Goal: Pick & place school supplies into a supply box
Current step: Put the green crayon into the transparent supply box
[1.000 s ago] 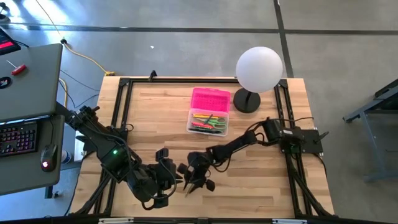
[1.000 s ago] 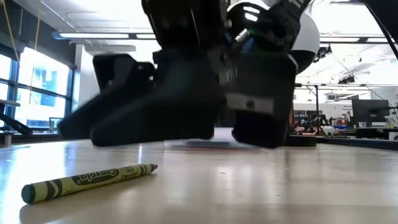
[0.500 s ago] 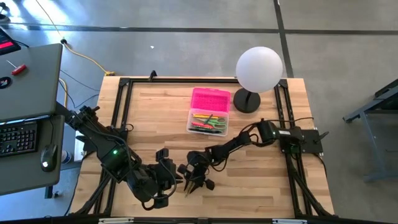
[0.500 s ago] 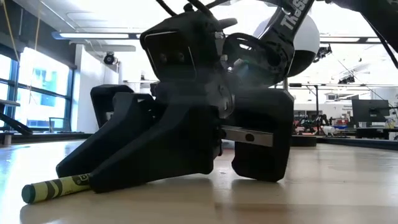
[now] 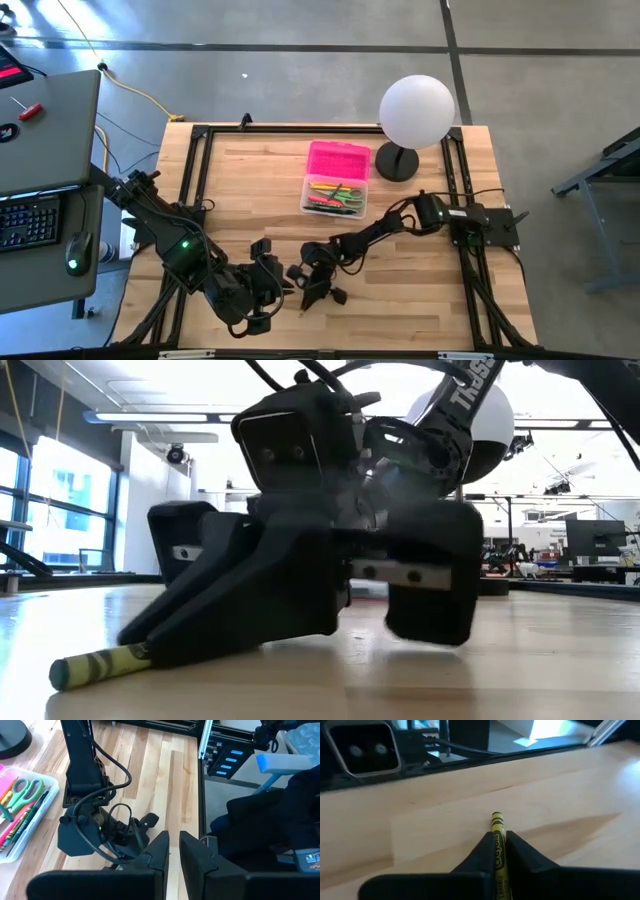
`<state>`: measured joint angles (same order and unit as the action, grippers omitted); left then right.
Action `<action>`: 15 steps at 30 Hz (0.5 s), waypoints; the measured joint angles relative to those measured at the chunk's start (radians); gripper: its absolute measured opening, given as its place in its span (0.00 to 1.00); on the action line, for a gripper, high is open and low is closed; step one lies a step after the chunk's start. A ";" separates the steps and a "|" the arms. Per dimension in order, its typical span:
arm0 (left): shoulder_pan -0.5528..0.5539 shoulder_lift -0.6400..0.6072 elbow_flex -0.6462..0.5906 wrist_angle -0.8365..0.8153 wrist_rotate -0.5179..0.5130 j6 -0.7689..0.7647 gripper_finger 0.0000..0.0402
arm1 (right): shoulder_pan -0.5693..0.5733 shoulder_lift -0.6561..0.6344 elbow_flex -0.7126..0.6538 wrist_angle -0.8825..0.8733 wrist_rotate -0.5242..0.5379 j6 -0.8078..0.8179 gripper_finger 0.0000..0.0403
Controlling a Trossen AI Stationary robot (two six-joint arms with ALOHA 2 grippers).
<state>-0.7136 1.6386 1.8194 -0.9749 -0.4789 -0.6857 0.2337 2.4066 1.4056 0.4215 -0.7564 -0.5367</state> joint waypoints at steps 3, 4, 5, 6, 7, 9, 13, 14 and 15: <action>0.000 0.000 0.000 0.000 0.000 0.000 0.18 | -0.001 -0.025 -0.002 -0.010 -0.021 0.066 0.02; 0.000 0.000 0.000 0.001 0.000 0.000 0.18 | -0.005 -0.040 -0.004 -0.027 -0.024 0.086 0.02; 0.000 0.000 0.000 0.000 0.000 0.000 0.18 | -0.011 -0.056 -0.004 -0.043 -0.041 0.095 0.03; 0.000 0.000 0.000 0.000 0.000 0.000 0.18 | -0.020 -0.074 -0.004 -0.063 -0.061 0.097 0.04; 0.000 0.000 0.000 0.001 0.000 0.000 0.18 | -0.032 -0.097 -0.004 -0.086 -0.084 0.092 0.04; 0.000 0.000 0.000 0.001 0.000 0.000 0.18 | -0.054 -0.145 -0.003 -0.139 -0.102 0.061 0.03; 0.000 0.000 0.000 0.004 0.000 0.000 0.18 | -0.105 -0.220 -0.002 -0.276 -0.047 0.003 0.02; 0.000 0.000 0.000 0.006 0.000 0.000 0.18 | -0.119 -0.238 -0.002 -0.309 -0.029 -0.014 0.02; 0.000 0.000 0.000 0.007 0.000 0.000 0.18 | -0.134 -0.258 -0.003 -0.345 -0.009 -0.030 0.03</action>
<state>-0.7136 1.6386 1.8194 -0.9680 -0.4789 -0.6857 0.0999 2.1482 1.4031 0.0760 -0.7658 -0.5665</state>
